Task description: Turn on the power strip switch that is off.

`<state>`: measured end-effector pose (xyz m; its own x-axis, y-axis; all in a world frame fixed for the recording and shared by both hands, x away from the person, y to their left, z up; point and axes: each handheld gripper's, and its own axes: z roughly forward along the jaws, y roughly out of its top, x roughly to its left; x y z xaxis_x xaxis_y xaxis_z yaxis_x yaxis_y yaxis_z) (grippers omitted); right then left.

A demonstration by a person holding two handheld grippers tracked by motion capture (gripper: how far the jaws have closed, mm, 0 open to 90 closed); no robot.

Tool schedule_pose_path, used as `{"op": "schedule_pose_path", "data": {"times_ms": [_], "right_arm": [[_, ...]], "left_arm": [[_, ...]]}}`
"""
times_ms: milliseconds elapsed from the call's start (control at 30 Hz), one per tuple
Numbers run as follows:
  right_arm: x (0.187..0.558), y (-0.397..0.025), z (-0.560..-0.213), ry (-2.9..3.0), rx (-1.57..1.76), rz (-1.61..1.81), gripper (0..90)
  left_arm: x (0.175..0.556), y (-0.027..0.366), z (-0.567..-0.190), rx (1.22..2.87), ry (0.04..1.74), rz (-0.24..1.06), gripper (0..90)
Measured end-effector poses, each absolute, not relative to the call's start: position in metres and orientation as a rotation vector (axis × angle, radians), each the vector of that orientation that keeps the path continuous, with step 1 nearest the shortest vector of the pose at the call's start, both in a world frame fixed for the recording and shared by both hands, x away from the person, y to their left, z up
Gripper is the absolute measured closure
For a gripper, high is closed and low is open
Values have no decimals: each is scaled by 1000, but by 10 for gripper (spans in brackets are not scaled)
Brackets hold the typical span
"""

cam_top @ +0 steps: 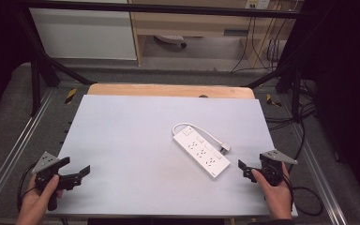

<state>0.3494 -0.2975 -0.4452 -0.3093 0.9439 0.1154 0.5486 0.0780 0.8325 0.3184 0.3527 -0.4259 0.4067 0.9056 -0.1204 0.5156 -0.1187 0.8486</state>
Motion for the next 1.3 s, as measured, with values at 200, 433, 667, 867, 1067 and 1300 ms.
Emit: {"op": "schedule_pose_path", "data": {"times_ms": [200, 433, 667, 867, 1067, 1300], "right_arm": [[349, -298, -445, 1925, 1495, 1127, 54], [349, -299, -442, 1950, 1515, 1126, 49], [348, -297, -438, 1967, 1514, 1136, 48], [347, -296, -436, 1966, 1492, 1140, 43], [345, -294, -433, 1937, 1486, 1158, 41], [344, -291, -427, 1916, 1471, 1191, 51]], "left_arm": [[321, 351, -426, 1765, 1237, 547, 79], [322, 351, -427, 1774, 1230, 537, 80], [322, 351, -427, 1777, 1237, 545, 80], [321, 351, -427, 1774, 1240, 547, 75], [321, 351, -427, 1779, 1236, 546, 74], [321, 350, -427, 1780, 1234, 546, 74]]}}
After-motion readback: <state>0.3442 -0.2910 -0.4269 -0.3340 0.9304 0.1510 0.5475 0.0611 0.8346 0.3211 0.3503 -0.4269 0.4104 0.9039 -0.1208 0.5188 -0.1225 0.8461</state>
